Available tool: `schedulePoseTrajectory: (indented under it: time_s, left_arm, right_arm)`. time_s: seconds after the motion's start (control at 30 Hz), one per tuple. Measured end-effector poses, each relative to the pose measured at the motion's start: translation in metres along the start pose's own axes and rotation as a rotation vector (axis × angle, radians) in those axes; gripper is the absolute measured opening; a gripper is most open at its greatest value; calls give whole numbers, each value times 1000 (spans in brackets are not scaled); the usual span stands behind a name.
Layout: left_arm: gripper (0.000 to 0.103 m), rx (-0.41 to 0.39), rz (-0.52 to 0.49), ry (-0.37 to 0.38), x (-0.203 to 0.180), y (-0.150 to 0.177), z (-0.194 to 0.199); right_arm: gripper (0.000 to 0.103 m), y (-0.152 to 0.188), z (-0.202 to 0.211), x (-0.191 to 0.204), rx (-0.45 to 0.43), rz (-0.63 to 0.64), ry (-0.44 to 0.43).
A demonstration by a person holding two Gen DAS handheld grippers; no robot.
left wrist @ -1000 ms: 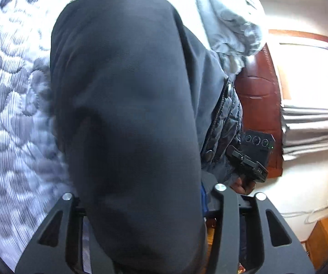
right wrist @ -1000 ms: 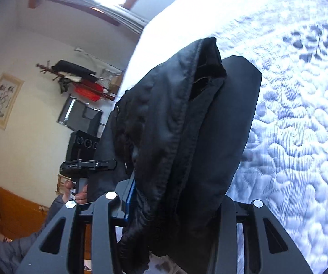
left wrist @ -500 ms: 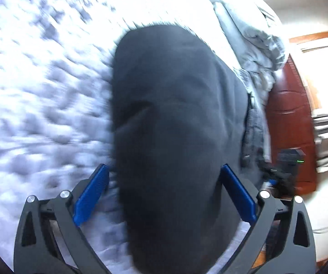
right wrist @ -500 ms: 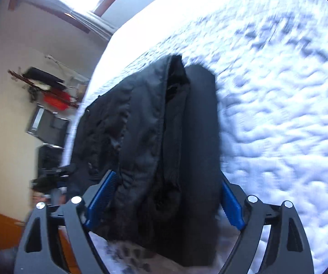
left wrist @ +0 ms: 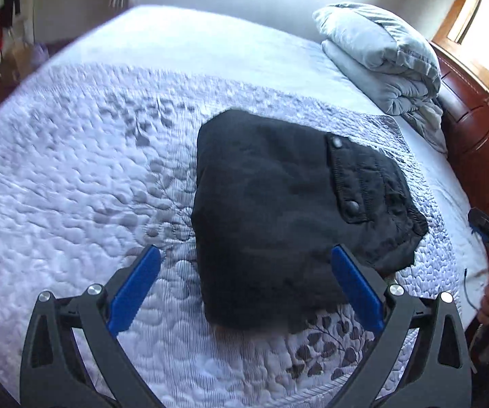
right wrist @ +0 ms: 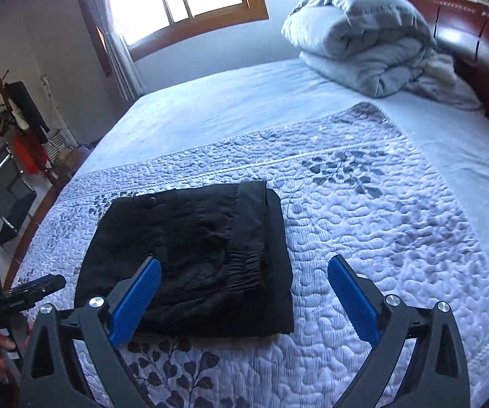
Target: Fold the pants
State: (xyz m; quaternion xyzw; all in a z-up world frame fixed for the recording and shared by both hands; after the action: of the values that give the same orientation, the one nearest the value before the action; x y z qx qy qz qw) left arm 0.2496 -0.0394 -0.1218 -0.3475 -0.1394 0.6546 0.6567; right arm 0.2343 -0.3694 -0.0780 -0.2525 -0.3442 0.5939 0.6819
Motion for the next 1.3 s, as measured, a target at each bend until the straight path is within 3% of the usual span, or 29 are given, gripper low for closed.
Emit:
schedulePoseTrajectory:
  time_s: [0.17,0.37,0.5,0.9,1.3]
  left_arm:
    - [100,-61,10,-13,-17,-6,43]
    - [100,-127,-64,-124,-27,-7,83]
    - [100,-136,-138,-132,-43,-4,105]
    - [100,-212,-127,-152,-53,6,156]
    - [100,-282,-136,-144,-68,12,200]
  right_arm:
    - [99,-11,44,21,-59,21,27]
    - [99,-16,85,36,-111,34,86]
    - [99,-19,110,45,-149,64,130]
    - [99,-23,167,67,-221,82,144]
    - [99,-13,196,81,-213,51,99]
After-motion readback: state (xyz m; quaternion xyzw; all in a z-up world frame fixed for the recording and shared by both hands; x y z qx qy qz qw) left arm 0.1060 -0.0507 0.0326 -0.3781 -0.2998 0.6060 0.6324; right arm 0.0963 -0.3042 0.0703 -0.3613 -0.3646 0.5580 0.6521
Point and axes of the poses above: each gripper's, at about its wrist camera, not at the fingertips, and z roughly against the way its jaws point, x to its left, y to its underside, the point moved 5 cm from there along -z, roughly the way its jaws point, and after that the axes turned 6 degrees about -x, right-handed, at the moved point
